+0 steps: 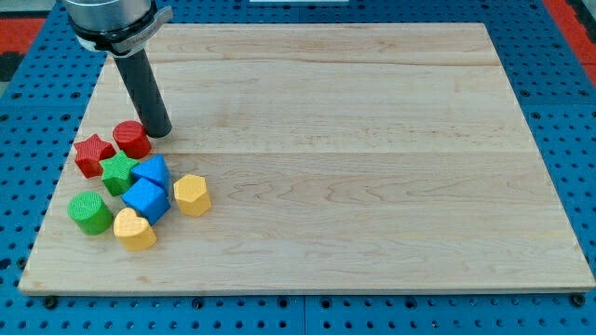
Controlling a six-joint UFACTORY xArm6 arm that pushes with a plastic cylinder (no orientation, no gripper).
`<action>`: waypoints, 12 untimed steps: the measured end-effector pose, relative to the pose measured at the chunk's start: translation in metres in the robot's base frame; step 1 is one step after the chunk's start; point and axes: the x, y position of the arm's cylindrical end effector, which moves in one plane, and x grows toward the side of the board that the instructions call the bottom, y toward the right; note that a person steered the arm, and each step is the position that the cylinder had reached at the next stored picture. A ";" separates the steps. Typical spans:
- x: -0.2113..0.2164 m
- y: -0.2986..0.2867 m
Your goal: Move the blue cube and blue triangle up and left
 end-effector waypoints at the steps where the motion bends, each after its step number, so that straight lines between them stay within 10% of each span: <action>1: 0.000 0.000; 4: -0.008 -0.001; 7: -0.014 -0.125; 9: 0.183 -0.120; 12: 0.123 0.044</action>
